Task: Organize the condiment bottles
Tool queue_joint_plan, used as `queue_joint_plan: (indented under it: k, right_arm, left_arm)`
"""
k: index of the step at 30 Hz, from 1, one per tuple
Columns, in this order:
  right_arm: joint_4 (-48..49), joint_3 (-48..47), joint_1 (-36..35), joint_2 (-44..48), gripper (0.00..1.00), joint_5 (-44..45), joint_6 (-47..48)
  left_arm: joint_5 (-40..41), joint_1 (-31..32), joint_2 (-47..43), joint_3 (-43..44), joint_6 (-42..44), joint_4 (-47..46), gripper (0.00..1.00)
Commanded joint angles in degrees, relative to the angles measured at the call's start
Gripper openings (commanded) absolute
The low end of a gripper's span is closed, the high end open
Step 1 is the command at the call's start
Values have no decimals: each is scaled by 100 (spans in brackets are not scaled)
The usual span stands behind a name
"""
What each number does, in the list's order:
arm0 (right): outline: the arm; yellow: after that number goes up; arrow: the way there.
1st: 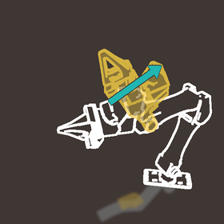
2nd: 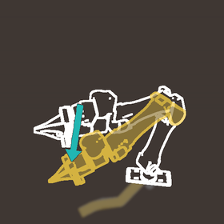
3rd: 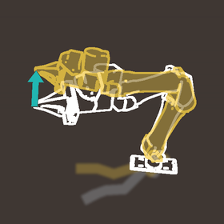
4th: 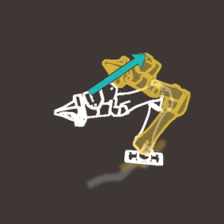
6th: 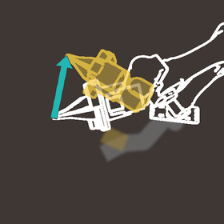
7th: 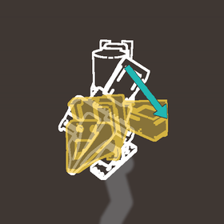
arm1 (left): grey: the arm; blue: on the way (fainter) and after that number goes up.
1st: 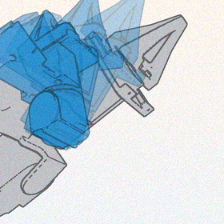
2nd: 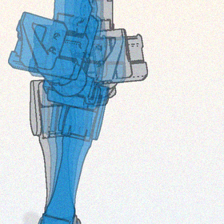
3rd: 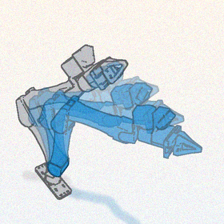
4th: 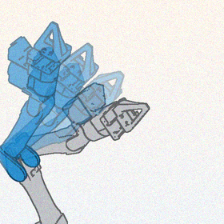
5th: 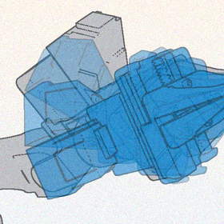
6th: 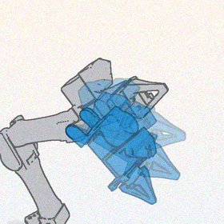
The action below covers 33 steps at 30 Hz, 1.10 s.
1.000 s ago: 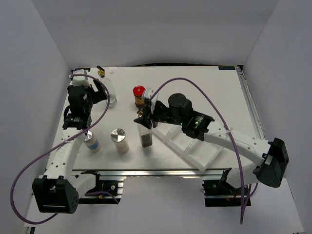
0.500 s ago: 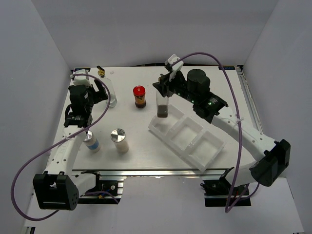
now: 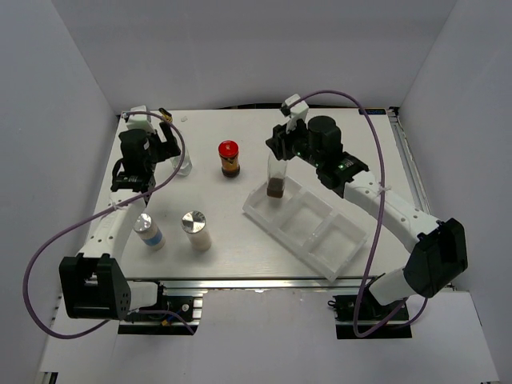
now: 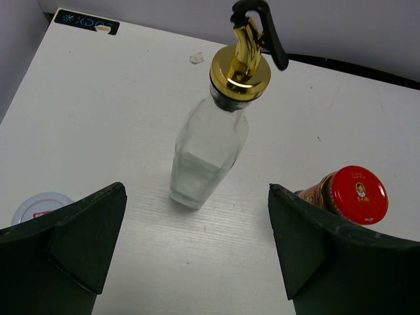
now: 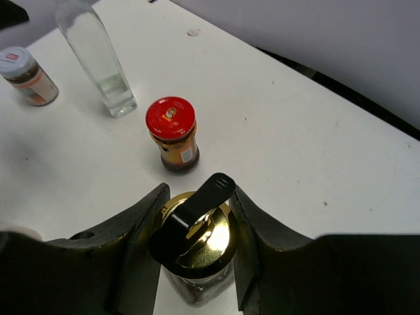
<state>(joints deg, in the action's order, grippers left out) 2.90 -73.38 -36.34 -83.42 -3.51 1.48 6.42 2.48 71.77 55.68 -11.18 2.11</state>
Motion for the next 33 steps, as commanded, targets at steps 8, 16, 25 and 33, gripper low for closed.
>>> queue_joint_plan:
  k: [8, 16, 25, 33]
  right_arm:
    - [1266, 456, 13, 229, 0, 1158, -314]
    - [1670, 773, 13, 124, 0, 1906, -385]
    - [1829, 887, -84, 97, 30, 2039, -429]
    - [1495, 1001, -84, 501, 90, 1590, -517]
  left_arm:
    - [-254, 16, 250, 268, 28, -693, 98]
    - [-185, 16, 680, 584, 2, -721, 98]
    - [-193, 24, 1181, 883, -16, -651, 97]
    - [-316, 42, 1507, 980, 2, -721, 87]
